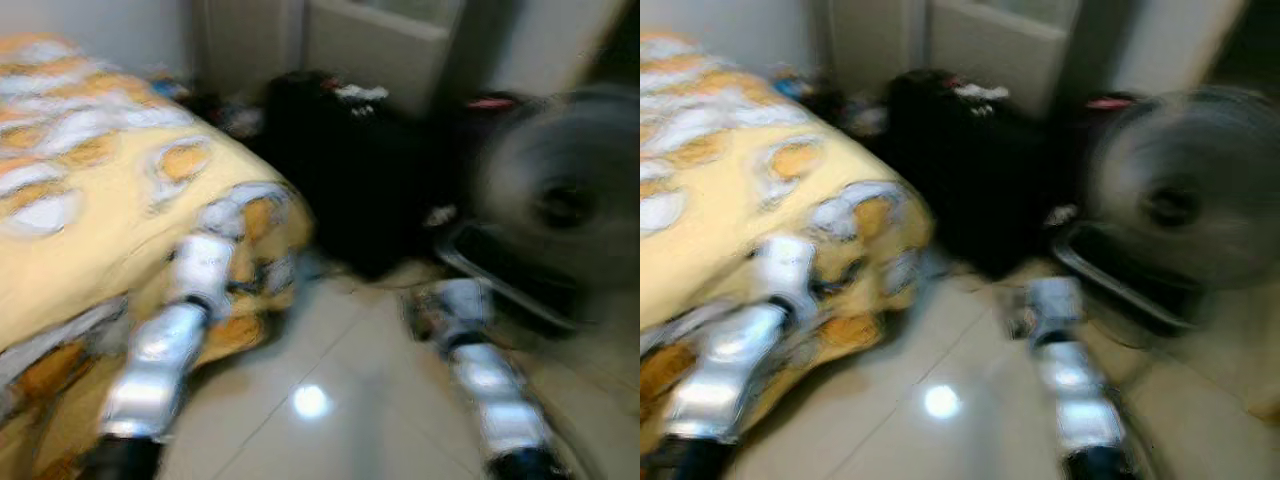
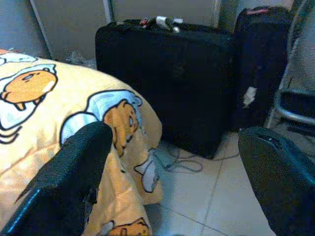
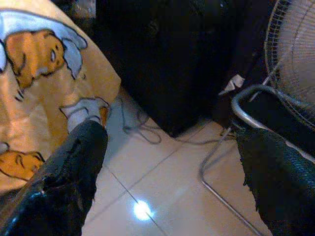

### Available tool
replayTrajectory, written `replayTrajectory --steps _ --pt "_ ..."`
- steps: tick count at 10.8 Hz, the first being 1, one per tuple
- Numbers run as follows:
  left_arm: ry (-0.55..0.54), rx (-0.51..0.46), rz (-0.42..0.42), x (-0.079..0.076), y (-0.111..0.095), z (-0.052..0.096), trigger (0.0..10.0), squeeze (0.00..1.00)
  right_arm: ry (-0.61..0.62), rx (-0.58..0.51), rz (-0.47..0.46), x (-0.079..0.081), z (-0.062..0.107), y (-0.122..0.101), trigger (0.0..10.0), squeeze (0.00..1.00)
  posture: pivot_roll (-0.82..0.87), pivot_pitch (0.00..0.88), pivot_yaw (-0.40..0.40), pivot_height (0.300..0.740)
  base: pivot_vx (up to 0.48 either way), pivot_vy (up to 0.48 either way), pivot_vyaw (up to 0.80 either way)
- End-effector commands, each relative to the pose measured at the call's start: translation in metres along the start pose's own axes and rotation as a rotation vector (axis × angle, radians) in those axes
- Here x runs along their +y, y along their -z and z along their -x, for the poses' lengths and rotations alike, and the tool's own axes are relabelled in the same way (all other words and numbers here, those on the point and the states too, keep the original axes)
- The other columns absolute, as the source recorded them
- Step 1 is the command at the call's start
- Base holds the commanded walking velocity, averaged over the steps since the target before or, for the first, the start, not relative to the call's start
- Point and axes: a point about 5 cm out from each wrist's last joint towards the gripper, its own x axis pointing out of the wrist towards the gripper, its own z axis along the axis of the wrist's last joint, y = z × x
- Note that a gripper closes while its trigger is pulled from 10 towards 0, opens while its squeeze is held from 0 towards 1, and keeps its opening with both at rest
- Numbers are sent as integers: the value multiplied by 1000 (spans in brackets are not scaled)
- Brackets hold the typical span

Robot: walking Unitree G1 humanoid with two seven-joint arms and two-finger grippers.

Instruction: Clean up the room

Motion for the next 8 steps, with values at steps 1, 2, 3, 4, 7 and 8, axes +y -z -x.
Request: replayTrajectory --steps 1,2,3,4,7,8 --pt "31 -25 4 -11 -6 -5 10000 490 53 5 9 -16 1 1 10000 0 3 0 -58 740 292 0 -775" --pt "29 -25 4 -11 -7 -6 10000 486 57 0 14 -18 0 1 10000 0 2 0 -56 740 296 0 -781" --pt "29 -25 4 -11 -7 -6 10000 490 57 -7 14 -18 0 0 10000 0 2 0 -56 740 300 0 -450" --pt "25 -27 5 -10 -7 -6 10000 494 51 -26 16 -17 1 -4 10000 0 1 0 -55 740 292 0 0" --pt "-4 -30 23 -7 -7 -6 10000 490 55 -80 26 -17 4 -24 10000 0 -1 0 -54 740 328 0 0" --pt "-19 -30 26 -5 -6 -6 10000 490 58 -90 27 -16 5 -28 10000 0 -2 0 -55 740 345 0 0"
